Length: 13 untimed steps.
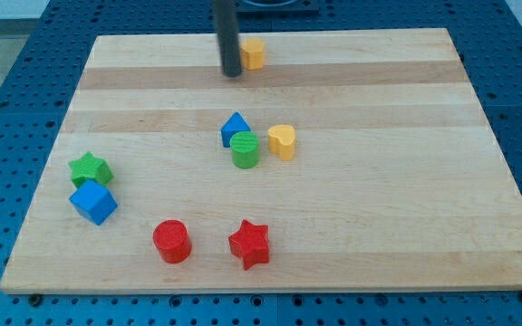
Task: Push the yellow hexagon towards the center left
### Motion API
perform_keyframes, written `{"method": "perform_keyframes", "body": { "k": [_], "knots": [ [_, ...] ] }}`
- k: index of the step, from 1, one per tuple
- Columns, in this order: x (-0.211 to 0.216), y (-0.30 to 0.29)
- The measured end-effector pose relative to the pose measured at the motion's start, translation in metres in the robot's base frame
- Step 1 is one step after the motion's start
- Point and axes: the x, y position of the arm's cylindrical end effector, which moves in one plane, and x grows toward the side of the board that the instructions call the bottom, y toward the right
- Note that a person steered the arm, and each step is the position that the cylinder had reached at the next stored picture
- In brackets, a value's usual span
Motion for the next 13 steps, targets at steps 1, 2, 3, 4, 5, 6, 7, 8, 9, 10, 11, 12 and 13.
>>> {"method": "perform_keyframes", "body": {
  "k": [1,2,3,4,5,6,7,8,9,10,11,12,13],
  "knots": [
    [-0.027,0.042],
    [0.000,0.047],
    [0.075,0.098],
    [0.173,0.149],
    [0.207,0.072],
    [0.171,0.044],
    [0.140,0.045],
    [0.137,0.056],
    [0.085,0.064],
    [0.029,0.066],
    [0.011,0.066],
    [0.072,0.068],
    [0.059,0.025]
  ]
}}
